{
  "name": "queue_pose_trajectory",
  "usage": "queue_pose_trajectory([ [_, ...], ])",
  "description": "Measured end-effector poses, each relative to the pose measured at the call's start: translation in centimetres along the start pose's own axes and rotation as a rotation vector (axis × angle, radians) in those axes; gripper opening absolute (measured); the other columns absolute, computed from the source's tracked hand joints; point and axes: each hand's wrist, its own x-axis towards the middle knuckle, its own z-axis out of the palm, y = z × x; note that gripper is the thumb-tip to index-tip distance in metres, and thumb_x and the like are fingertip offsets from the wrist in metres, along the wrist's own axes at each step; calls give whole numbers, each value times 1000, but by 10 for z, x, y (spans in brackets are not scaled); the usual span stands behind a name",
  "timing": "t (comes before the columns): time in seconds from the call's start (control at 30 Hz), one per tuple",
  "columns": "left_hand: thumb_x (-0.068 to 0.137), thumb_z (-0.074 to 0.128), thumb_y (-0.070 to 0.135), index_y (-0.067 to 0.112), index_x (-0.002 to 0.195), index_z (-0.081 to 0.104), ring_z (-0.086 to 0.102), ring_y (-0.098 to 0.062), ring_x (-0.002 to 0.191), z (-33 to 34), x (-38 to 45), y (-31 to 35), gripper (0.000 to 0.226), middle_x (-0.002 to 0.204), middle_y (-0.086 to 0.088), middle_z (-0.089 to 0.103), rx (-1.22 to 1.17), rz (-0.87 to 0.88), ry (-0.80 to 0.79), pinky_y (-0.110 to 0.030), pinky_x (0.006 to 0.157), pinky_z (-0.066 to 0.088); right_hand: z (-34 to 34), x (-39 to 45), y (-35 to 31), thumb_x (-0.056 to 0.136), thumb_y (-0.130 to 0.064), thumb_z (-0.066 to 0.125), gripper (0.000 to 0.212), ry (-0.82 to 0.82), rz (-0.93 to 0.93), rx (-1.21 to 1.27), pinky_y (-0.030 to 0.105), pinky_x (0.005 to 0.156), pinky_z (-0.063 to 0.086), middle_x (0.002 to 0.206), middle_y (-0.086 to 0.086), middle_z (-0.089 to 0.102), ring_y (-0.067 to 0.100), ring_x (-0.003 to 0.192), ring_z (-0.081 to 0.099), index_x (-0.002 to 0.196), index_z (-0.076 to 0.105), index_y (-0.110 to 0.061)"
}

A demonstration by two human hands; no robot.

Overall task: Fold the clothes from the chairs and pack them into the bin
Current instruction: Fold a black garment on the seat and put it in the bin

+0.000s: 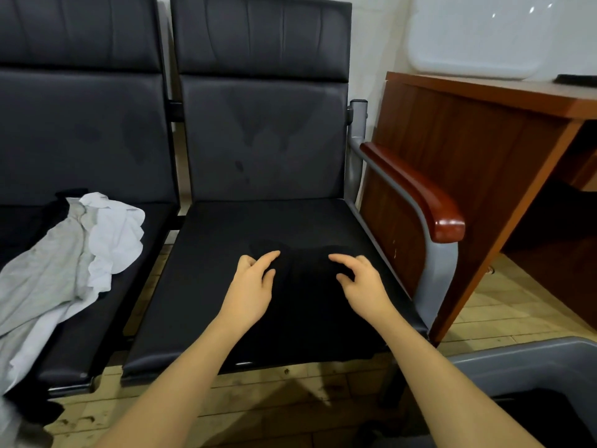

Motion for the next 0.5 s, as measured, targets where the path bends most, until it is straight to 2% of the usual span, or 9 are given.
queue_pose_trajectory([
  [0.17,97,49,20,29,138,46,45,-9,72,-10,-17,42,42,90,5,38,-46,142,93,-8,66,39,-41,-14,-13,95,-6,51,41,186,-106,12,10,73,37,95,-6,43,4,80,47,134,52,-20],
  [0.27,96,51,20,28,137,48,47,-11,73,-11,-19,77,42,90,6,39,-71,230,104,-13,68,42,-74,-32,-14,96,-6,51,43,270,-149,-27,12,66,39,87,-10,37,6,73,45,137,49,-19],
  [0.37,96,51,21,29,136,47,47,-11,73,-4,-23,119,41,91,6,39,-74,318,65,-19,70,45,-108,-52,-9,95,-5,52,42,348,-178,-70,6,70,37,89,-11,39,2,75,46,135,51,-18],
  [0.5,96,52,22,29,135,48,47,-9,71,26,-26,169,40,89,11,37,-127,409,-5,-21,71,45,-153,-72,18,93,-3,54,41,428,-177,-155,10,73,34,96,-2,43,2,78,45,133,55,-15],
])
